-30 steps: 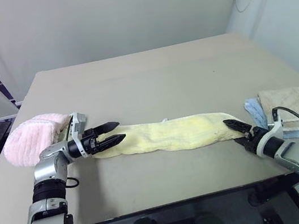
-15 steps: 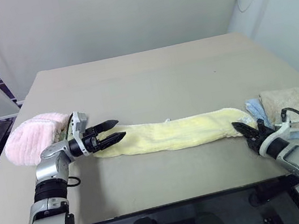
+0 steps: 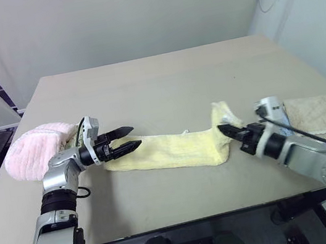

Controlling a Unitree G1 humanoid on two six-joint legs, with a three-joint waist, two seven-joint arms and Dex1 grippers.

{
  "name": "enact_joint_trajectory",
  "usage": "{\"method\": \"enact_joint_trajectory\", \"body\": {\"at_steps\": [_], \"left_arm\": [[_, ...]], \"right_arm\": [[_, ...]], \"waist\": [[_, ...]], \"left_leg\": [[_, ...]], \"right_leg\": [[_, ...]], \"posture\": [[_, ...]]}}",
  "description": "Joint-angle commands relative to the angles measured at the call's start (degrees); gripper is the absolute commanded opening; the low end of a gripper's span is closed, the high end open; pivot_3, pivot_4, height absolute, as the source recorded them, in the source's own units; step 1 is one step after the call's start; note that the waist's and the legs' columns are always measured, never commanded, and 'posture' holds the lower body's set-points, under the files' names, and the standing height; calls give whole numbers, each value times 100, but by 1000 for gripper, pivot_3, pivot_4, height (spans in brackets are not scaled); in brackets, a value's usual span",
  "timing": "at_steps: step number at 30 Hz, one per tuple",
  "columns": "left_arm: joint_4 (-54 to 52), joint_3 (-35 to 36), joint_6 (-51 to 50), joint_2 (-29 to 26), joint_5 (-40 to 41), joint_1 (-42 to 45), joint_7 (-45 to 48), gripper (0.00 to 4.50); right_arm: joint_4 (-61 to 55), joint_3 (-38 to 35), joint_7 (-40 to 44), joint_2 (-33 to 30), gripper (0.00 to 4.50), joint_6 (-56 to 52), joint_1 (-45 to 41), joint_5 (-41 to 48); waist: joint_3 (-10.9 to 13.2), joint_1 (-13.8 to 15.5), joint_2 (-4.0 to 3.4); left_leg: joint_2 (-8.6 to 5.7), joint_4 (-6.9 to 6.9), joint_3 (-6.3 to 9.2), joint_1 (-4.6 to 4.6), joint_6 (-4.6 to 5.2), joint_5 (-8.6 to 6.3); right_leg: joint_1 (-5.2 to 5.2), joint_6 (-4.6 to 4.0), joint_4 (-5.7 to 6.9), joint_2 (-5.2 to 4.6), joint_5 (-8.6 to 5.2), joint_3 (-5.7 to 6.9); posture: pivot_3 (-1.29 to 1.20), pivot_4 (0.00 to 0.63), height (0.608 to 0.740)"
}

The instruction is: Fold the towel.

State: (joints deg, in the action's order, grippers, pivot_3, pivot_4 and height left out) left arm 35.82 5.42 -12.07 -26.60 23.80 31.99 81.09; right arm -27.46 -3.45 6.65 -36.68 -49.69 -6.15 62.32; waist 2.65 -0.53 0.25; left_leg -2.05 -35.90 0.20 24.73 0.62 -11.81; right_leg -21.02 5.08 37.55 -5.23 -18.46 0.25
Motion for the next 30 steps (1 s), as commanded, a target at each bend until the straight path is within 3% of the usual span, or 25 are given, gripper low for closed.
{"method": "enact_joint_trajectory", "body": {"at_steps": [1, 6, 12, 16, 24, 30], "left_arm": [[-193, 21, 53, 9, 56, 133, 9, 4321], [-288, 36, 43, 31, 96, 109, -1, 4321], [-446, 45, 27, 42, 134, 49, -33, 4321], [-487, 54, 19, 42, 142, 30, -43, 4321], [-778, 98, -532, 93, 471, 194, -9, 4321], [-1051, -133, -862, 388, 604, 496, 36, 4321]], "right_arm": [[-207, 690, 426, 53, 26, 51, -337, -725], [597, 1422, 637, 666, 26, 202, -912, -1696], [1318, 1592, 770, 1232, 26, 5, -1184, -2258], [1411, 1472, 925, 1528, 955, -70, -1149, -2269], [516, 786, 1650, 1479, 3815, -358, -774, -1428], [495, -111, 1795, 1491, 3815, -13, -641, -1109]], "waist": [[0, -4, 2], [-1, -20, 3], [-2, 1, 4], [-2, -23, 4], [-2, -5, 5], [-2, -8, 5]], "left_leg": [[0, -1, 0, 2, 1, -1], [0, -5, 0, 7, 1, -1], [-2, -4, 0, 8, 1, -1], [-3, -3, 1, 9, 1, -2], [-3, -13, 1, 9, 0, -2], [-3, -18, 1, 9, -1, -3]], "right_leg": [[-1, 0, 0, 0, 0, 0], [-7, 2, 1, 0, 3, 0], [-9, 9, 2, 2, 8, 1], [-12, 32, 5, 2, 22, 1], [-19, 33, 25, 3, 22, 0], [-15, 31, 25, 2, 26, 1]], "posture": [[0, 0, 731], [0, 0, 731], [0, 0, 731], [0, 0, 731], [0, 0, 731], [0, 0, 731]]}}
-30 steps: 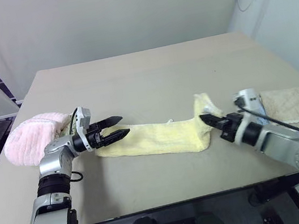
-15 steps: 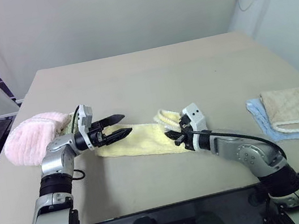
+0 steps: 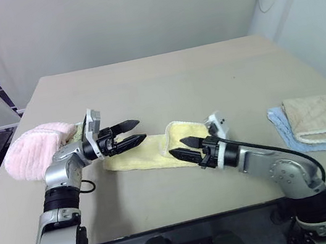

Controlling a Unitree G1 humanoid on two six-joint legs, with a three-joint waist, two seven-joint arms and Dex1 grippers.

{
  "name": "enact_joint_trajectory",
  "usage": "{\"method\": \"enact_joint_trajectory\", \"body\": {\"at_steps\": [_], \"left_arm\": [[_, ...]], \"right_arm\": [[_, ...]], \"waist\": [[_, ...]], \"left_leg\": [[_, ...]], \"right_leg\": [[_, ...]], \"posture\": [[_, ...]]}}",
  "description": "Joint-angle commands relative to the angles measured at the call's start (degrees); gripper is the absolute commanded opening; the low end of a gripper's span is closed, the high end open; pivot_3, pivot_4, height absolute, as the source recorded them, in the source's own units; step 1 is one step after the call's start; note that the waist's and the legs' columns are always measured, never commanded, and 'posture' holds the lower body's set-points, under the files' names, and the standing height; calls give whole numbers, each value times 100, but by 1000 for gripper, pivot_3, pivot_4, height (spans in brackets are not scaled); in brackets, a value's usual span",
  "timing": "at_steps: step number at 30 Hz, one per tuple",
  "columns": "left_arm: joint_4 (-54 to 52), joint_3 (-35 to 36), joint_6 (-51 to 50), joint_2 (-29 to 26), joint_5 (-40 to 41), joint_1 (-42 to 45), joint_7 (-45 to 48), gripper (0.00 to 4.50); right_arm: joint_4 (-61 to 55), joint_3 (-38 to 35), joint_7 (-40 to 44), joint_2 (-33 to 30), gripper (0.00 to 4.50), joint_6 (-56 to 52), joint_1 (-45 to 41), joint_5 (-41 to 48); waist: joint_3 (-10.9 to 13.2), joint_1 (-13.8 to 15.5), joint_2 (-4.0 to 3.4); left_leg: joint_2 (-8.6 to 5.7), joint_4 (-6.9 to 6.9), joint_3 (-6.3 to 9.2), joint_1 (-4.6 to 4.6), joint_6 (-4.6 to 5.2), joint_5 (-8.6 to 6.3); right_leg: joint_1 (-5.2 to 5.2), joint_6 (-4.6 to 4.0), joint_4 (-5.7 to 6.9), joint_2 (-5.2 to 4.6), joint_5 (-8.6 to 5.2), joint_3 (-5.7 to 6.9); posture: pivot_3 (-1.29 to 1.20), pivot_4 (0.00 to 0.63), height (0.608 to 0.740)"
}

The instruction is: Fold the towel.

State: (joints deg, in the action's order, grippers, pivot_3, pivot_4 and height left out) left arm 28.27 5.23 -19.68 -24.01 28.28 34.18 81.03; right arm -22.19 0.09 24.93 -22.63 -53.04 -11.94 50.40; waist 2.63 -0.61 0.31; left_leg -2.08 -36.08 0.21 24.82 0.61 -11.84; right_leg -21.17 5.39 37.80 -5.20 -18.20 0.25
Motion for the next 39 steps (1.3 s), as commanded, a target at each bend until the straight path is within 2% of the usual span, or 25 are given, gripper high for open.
{"method": "enact_joint_trajectory", "body": {"at_steps": [1, 4, 5, 8, 14, 15, 16, 20, 23, 29, 33, 37, 39], "left_arm": [[-279, -185, -102, 215, 115, 349, 60, 4321], [105, -443, 53, 509, -134, 611, 85, 4321], [253, -520, 129, 568, -227, 681, 87, 3890], [733, -877, 631, 725, -615, 754, 276, 2969], [2196, -1174, 1898, 1188, -1406, 876, -113, 759], [2344, -1232, 2054, 1245, -1528, 850, -151, 389], [2475, -1290, 2193, 1282, -1650, 831, -181, 28], [2751, -1419, 2448, 1334, -1925, 760, -171, 28], [2681, -1326, 2384, 1369, -1854, 748, -94, 28], [1715, -937, 1449, 1225, -1222, 687, 235, 28], [650, -737, 390, 782, -733, 493, 391, 28], [-85, -392, -910, 272, -239, 368, 63, 1261], [-525, -263, -1522, -180, 13, 155, 119, 2042]], "right_arm": [[101, -597, -87, 157, 3815, 449, -91, 37], [599, -818, -144, 340, 3815, 984, -156, -333], [743, -829, -140, 352, 3436, 1067, -184, -432], [1106, -786, -79, 356, 2510, 1225, -194, -686], [1745, -273, 193, 490, 254, 1661, -131, -1414], [1817, -142, 276, 484, 0, 1675, -93, -1522], [1870, -15, 344, 465, 0, 1668, -60, -1630], [2119, 487, 417, 318, 0, 1780, 54, -2293], [2295, 580, 410, 247, 0, 1900, 65, -2626], [1836, 143, 713, 184, 0, 1799, 53, -2285], [1326, -76, 964, 68, 0, 1563, 151, -1914], [987, -266, 949, 68, 0, 1299, 165, -1627], [919, -460, 847, 143, 0, 1101, 104, -1379]], "waist": [[0, 4, 1], [-1, 2, 2], [-1, 0, 1], [-2, -24, 0], [0, -12, 1], [0, -8, 1], [0, -3, 1], [0, -3, 1], [-4, 1, 6], [-5, -4, 8], [-4, -35, 7], [-4, -41, 6], [-4, -47, 6]], "left_leg": [[0, 0, 0, 0, 0, 0], [-2, -2, 0, 0, 0, 0], [-3, -3, 0, 0, 1, 1], [-4, -2, 0, 0, 2, 2], [-1, -1, 4, 0, 4, 4], [-2, -1, 4, 0, 4, 4], [-2, -2, 4, 0, 4, 4], [-2, -7, 4, 0, 3, 3], [-3, -13, 4, 0, 2, 2], [-3, -15, 6, -3, 1, 1], [-3, -10, 7, -3, 1, 2], [-1, -4, 15, -2, 2, 2], [-1, -5, 18, -3, 1, 2]], "right_leg": [[0, -1, 0, 0, 1, 0], [1, 4, 0, 1, 6, 0], [2, 6, 0, 3, 8, 0], [-1, 8, 1, 10, 9, -6], [1, 15, 21, 23, 10, -10], [0, 15, 23, 23, 10, -11], [0, 15, 23, 24, 10, -11], [-5, 15, 23, 20, 10, -11], [-12, 12, 22, 16, 11, -10], [-8, 10, 21, 13, 14, -10], [-9, 12, 21, 14, 15, -11], [-5, 14, 27, 21, 15, -13], [-10, 14, 28, 22, 15, -13]], "posture": [[0, 0, 731], [0, 0, 731], [0, 0, 731], [0, 0, 731], [0, 0, 731], [0, 0, 731], [0, 0, 731], [0, 0, 731], [0, 0, 731], [0, 0, 731], [0, 0, 731], [0, 0, 731], [0, 0, 731]]}}
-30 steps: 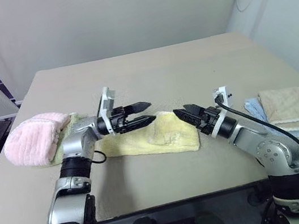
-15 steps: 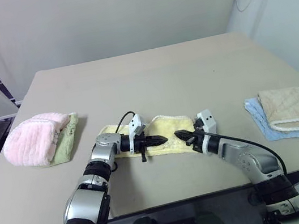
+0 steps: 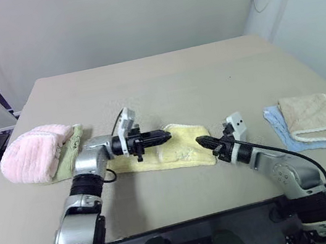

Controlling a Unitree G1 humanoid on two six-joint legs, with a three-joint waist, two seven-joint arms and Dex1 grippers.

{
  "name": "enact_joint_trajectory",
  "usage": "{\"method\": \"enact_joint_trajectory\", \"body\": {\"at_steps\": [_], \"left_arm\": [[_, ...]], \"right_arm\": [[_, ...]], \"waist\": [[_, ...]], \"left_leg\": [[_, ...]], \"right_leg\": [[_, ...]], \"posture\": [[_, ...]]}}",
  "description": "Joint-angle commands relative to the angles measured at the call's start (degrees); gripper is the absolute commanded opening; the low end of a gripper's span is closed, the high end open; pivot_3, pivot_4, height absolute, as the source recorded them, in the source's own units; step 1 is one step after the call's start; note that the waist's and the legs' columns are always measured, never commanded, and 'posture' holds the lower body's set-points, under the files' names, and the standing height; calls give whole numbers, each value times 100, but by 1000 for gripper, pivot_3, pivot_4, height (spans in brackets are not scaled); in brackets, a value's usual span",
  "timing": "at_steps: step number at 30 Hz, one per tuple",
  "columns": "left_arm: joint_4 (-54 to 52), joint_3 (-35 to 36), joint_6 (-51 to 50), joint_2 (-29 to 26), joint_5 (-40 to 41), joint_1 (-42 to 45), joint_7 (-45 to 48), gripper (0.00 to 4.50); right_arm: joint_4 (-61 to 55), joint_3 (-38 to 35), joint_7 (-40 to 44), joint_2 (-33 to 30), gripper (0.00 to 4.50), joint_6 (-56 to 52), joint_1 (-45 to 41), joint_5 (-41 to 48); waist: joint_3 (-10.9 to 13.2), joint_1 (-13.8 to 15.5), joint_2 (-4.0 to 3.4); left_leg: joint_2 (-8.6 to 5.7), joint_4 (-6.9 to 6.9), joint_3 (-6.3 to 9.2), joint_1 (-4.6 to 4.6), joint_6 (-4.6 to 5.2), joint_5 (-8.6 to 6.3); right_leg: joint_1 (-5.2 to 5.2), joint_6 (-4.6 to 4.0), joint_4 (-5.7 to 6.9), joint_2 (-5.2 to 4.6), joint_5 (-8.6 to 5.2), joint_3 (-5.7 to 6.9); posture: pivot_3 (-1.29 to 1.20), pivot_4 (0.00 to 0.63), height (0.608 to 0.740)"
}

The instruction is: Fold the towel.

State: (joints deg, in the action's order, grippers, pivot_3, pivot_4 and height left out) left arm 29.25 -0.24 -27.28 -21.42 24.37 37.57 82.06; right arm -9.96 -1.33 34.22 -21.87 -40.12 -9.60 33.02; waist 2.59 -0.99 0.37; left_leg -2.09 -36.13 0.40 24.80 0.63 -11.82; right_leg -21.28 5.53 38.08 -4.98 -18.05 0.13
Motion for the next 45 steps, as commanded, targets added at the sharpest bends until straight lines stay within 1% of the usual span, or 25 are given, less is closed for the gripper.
{"method": "enact_joint_trajectory", "body": {"at_steps": [1, 2, 3, 4, 5, 7, 10, 11, 13, 15, 17, 22, 25, 27, 35, 39, 45], "left_arm": [[-827, 372, -1071, -639, 557, -290, 9, 2330], [-999, 504, -1402, -812, 725, -377, -87, 2649], [-1131, 619, -1703, -946, 879, -444, -200, 3134], [-1267, 746, -2020, -1071, 1020, -525, -357, 3408], [-1390, 862, -2298, -1171, 1141, -608, -532, 3843], [-1677, 1164, -2835, -1339, 1380, -850, -961, 4456], [-1854, 1373, -3191, -1523, 1406, -1179, -1497, 4456], [-1832, 1483, -3463, -1572, 1506, -1241, -1655, 4456], [-1645, 1703, -4366, -1714, 1812, -1236, -1881, 4456], [-1476, 1816, -4834, -1823, 1859, -1236, -2151, 4456], [-1348, 1743, -5131, -1989, 1776, -1230, -2367, 4456], [-1005, 1588, -5509, -2368, 1732, -1215, -2502, 4456], [-884, 1243, -5434, -2569, 1549, -1251, -2538, 4456], [-720, 1079, -5294, -2593, 1426, -1193, -2573, 4456], [348, 897, -4784, -2089, 981, -498, -2941, 4456], [605, 754, -4651, -1865, 863, -256, -2875, 4456], [626, 397, -4638, -1881, 688, -171, -2645, 4456]], "right_arm": [[-325, -360, -126, 81, 0, -264, -148, 411], [-323, -379, -165, 90, 0, -319, -164, 433], [-318, -392, -199, 108, 0, -354, -174, 442], [-295, -431, -254, 150, 0, -413, -199, 483], [-270, -465, -305, 188, 0, -467, -223, 524], [-201, -487, -378, 240, 0, -513, -260, 528], [-91, -517, -453, 329, 0, -617, -302, 576], [-53, -516, -470, 355, 0, -643, -319, 579], [59, -510, -503, 420, 0, -693, -364, 587], [149, -538, -540, 492, 0, -809, -439, 649], [215, -549, -552, 529, 0, -916, -499, 689], [348, -550, -624, 580, 0, -1111, -604, 754], [409, -564, -658, 610, 0, -1155, -624, 756], [448, -568, -677, 644, 0, -1152, -631, 743], [518, -651, -888, 765, 0, -1042, -619, 639], [520, -746, -1007, 766, 0, -1032, -593, 624], [441, -746, -1080, 761, 0, -1065, -521, 612]], "waist": [[0, -28, -2], [1, -26, -2], [1, -16, -2], [1, -12, -2], [1, 1, -3], [1, 20, -4], [1, 20, -4], [2, 19, -4], [2, 22, -3], [2, 9, -4], [3, 1, -5], [3, -5, -6], [4, -6, -7], [4, 1, -8], [4, 23, -8], [-3, 59, -20], [-3, 51, -20]], "left_leg": [[0, 0, 0, -1, 0, 0], [0, 0, -1, -1, 0, 0], [0, 0, -1, -3, -1, -1], [0, 0, -1, -3, -2, -1], [0, 0, -1, -3, -3, -2], [-1, 0, -1, -3, -16, -10], [-3, -1, -2, -4, -18, -10], [-3, 0, -3, -5, -18, -11], [-3, 1, -3, -6, -18, -11], [-3, 2, -2, -7, -18, -11], [-3, 6, -3, -10, -19, -11], [-3, 14, -3, -12, -24, -10], [-3, 23, -3, -12, -26, -10], [-3, 30, -4, -12, -30, -8], [-4, 64, -6, -25, -37, -4], [-8, 67, -7, -30, -38, -3], [-16, 78, -13, -32, -38, -3]], "right_leg": [[-2, 0, -1, 0, 0, -1], [-3, -1, 0, 0, -1, -3], [-6, -3, -2, -1, -2, -3], [-6, -5, -3, -2, -3, -3], [-6, -14, -4, -4, -8, -3], [-4, -24, -5, -7, -12, -3], [-3, -27, -6, -10, -11, -3], [-2, -28, -6, -10, -10, -4], [-3, -29, -4, -10, -10, -3], [-6, -30, -2, -9, -9, -3], [-6, -30, -2, -8, -9, -4], [-9, -31, -4, -8, -9, -5], [-12, -32, -7, -10, -10, -7], [-13, -34, -9, -11, -10, -7], [-19, -46, -12, -15, -2, -7], [-14, -48, -12, -21, -1, -6], [-12, -64, -13, -37, 9, 2]], "posture": [[0, 0, 731], [0, 0, 731], [0, 0, 731], [0, 0, 731], [0, 0, 731], [0, 0, 731], [0, 0, 731], [0, 0, 731], [0, 0, 731], [0, 0, 731], [0, 0, 731], [0, 0, 731], [0, 0, 731], [0, 0, 731], [0, 0, 731], [0, 0, 731], [0, 0, 731]]}}
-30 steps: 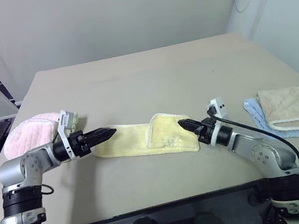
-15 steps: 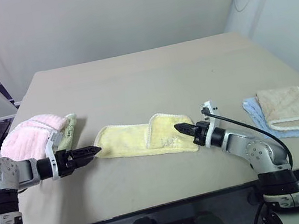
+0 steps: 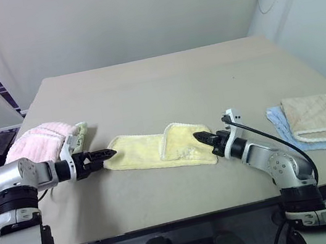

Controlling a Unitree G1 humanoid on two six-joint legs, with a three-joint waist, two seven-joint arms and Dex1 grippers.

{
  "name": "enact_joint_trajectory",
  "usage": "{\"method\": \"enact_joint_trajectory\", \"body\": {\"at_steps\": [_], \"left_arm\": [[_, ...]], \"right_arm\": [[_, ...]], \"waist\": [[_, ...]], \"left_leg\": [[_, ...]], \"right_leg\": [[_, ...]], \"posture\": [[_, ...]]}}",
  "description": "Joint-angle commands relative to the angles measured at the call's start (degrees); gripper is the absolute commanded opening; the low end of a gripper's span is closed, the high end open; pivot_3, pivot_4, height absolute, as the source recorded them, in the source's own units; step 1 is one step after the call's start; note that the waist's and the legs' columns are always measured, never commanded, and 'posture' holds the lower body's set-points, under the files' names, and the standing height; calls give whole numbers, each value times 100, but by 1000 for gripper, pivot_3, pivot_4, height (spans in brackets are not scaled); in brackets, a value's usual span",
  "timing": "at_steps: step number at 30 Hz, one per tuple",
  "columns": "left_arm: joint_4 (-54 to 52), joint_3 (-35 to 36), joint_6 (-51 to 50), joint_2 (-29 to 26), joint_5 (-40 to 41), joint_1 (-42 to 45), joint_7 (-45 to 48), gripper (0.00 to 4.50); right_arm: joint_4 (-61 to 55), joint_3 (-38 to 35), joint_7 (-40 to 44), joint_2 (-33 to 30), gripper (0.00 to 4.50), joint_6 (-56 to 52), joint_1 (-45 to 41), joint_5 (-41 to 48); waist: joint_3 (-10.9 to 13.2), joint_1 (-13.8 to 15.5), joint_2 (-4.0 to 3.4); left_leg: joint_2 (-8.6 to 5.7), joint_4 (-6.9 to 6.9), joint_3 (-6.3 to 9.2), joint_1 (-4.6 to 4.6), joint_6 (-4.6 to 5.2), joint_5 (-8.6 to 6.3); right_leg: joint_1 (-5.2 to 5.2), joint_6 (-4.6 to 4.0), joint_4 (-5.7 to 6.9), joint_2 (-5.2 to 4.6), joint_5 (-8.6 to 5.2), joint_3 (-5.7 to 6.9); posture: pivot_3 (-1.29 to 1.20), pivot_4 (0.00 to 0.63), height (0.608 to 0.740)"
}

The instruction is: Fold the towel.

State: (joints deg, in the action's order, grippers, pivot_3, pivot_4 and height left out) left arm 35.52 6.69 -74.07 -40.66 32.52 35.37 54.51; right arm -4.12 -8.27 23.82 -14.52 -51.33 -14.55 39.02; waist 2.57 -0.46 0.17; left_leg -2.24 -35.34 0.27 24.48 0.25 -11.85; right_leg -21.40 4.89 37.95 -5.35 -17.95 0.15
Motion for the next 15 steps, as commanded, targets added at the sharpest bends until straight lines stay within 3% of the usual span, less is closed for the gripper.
{"method": "enact_joint_trajectory", "body": {"at_steps": [1, 15], "left_arm": [[18, -320, 60, 18, -159, 46, 136, 4456], [-139, -1003, -9, -585, -305, 66, 1063, 4456]], "right_arm": [[-158, -35, -51, 25, 0, 58, -8, -4], [-59, -10, -113, 162, 0, 32, -40, 37]], "waist": [[0, -4, 0], [1, -75, -1]], "left_leg": [[-1, 0, -1, 0, 0, 0], [-2, 23, 0, 2, -1, 1]], "right_leg": [[0, 0, 0, -1, 0, 0], [-5, 1, -38, 3, 0, -4]], "posture": [[0, 0, 731], [0, 0, 731]]}}
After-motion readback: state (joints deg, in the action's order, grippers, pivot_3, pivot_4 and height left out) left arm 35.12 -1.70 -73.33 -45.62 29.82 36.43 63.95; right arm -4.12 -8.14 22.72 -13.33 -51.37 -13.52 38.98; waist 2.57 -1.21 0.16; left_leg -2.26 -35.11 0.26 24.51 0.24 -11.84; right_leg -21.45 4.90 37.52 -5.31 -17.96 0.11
